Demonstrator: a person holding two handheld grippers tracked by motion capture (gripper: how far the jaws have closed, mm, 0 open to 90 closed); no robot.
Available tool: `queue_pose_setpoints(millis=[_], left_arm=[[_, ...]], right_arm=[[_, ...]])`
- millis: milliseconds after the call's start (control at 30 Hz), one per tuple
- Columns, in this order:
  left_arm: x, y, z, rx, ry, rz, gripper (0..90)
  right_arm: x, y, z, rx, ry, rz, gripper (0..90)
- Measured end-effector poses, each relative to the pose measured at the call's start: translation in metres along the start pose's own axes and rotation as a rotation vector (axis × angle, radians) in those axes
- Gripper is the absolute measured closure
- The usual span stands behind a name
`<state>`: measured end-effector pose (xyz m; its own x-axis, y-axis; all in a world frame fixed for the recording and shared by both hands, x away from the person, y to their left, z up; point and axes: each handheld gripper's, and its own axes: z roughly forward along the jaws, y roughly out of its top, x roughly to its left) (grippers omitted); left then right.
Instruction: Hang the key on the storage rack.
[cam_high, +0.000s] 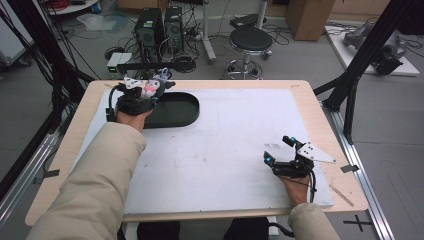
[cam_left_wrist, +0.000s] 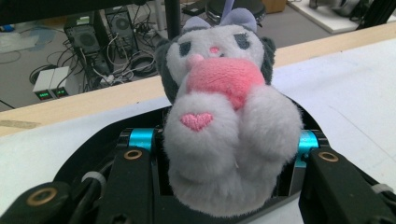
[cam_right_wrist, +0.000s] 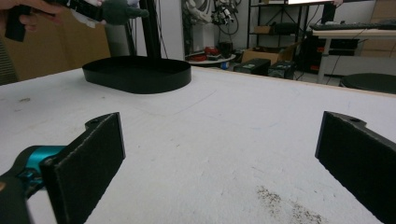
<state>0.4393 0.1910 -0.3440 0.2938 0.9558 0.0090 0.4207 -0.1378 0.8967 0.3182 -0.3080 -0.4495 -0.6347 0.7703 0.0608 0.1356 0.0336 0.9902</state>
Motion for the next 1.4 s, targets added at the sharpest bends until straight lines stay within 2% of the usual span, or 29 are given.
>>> queue_pose_setpoints(millis=[233, 433, 500, 633, 667, 700, 833, 933, 967, 1000, 1033, 1067, 1100, 1133, 1167, 1200, 1233, 1267, 1367, 1400], left_arm=[[0.001, -0.003, 0.012, 0.017, 0.013, -0.014, 56.1], [0.004, 0.002, 0.023, 0.038, 0.021, -0.018, 56.0], [0.004, 0.001, 0.026, 0.032, 0.015, -0.036, 55.7], [0.004, 0.0, 0.026, 0.034, 0.01, -0.024, 51.3], [0.006, -0.001, 0.025, 0.019, -0.017, -0.039, 49.5], [0.006, -0.001, 0.025, 0.019, -0.017, -0.039, 47.7], [0.012, -0.003, 0.012, -0.022, -0.086, -0.066, 36.6], [0.016, -0.007, -0.001, -0.055, -0.121, -0.054, 27.8], [0.016, -0.007, -0.001, -0.055, -0.121, -0.054, 21.6], [0.02, -0.011, -0.01, -0.073, -0.169, -0.044, 14.9], [0.021, -0.014, -0.016, -0.085, -0.201, -0.034, 12.0], [0.023, -0.017, -0.022, -0.099, -0.219, -0.018, 10.3], [0.023, -0.017, -0.022, -0.099, -0.219, -0.018, 6.4], [0.026, -0.024, -0.035, -0.114, -0.255, 0.004, 3.4], [0.026, -0.024, -0.035, -0.114, -0.255, 0.004, 1.7], [0.031, -0.031, -0.046, -0.131, -0.291, 0.03, 1.7], [0.031, -0.031, -0.046, -0.131, -0.291, 0.03, 1.7], [0.035, -0.037, -0.053, -0.15, -0.316, 0.037, 1.7], [0.044, -0.051, -0.068, -0.167, -0.34, 0.038, 1.7], [0.048, -0.06, -0.076, -0.183, -0.348, 0.043, 1.7]], right_arm=[[0.0, 0.0, 0.001, -0.003, -0.002, -0.005, 0.6], [0.0, 0.0, 0.001, 0.0, -0.009, 0.0, 0.6], [0.0, 0.0, 0.001, 0.001, -0.011, 0.007, 0.6], [0.001, 0.0, 0.001, 0.002, -0.011, 0.002, 0.6], [0.0, 0.0, 0.001, 0.001, -0.013, 0.0, 0.6], [0.0, 0.0, 0.001, 0.001, -0.011, 0.006, 0.6], [0.001, 0.0, 0.001, 0.002, -0.013, 0.004, 0.6], [0.001, 0.0, 0.001, 0.006, -0.012, 0.001, 0.6], [0.001, 0.0, 0.001, 0.006, -0.012, 0.001, 0.6], [0.0, 0.0, 0.001, 0.003, -0.017, 0.01, 0.6], [-0.001, 0.0, 0.0, -0.001, -0.019, 0.012, 0.6], [-0.001, 0.0, 0.0, -0.001, -0.024, 0.016, 0.6], [-0.001, 0.0, 0.0, -0.003, -0.024, 0.016, 0.6], [-0.001, 0.0, 0.0, -0.001, -0.023, 0.022, 0.6], [-0.001, 0.0, 0.0, -0.001, -0.023, 0.022, 0.6], [-0.002, 0.0, 0.0, 0.002, -0.018, 0.034, 0.6], [-0.003, 0.0, 0.001, 0.005, -0.017, 0.039, 0.6], [-0.003, 0.0, 0.001, 0.006, -0.019, 0.042, 0.6], [-0.002, 0.0, 0.001, 0.006, -0.022, 0.032, 0.6], [-0.002, 0.0, 0.001, 0.009, -0.023, 0.029, 0.6]])
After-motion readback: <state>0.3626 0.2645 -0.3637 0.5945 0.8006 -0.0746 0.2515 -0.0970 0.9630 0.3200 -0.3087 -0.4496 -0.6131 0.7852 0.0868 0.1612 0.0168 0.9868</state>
